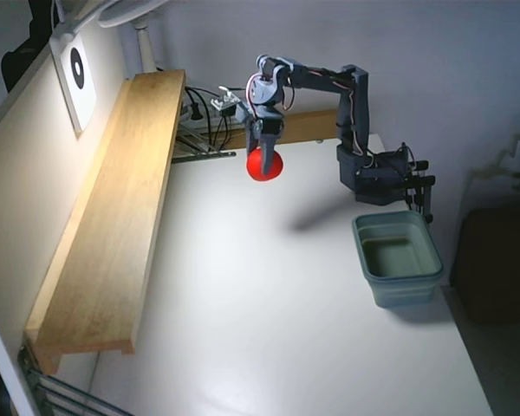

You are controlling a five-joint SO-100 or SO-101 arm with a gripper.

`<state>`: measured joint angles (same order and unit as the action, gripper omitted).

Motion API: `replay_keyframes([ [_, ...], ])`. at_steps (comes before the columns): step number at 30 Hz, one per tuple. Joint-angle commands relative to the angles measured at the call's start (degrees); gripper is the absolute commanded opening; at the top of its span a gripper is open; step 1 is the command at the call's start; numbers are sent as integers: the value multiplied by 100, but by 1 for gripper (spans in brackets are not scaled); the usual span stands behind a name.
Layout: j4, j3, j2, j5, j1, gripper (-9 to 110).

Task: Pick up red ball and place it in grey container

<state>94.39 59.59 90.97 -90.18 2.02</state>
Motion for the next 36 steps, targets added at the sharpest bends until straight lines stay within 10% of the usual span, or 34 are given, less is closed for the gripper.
replay_keyframes([
  [1, 261, -494, 69, 18, 38, 23],
  [36, 281, -524, 59, 18, -4952, 23],
])
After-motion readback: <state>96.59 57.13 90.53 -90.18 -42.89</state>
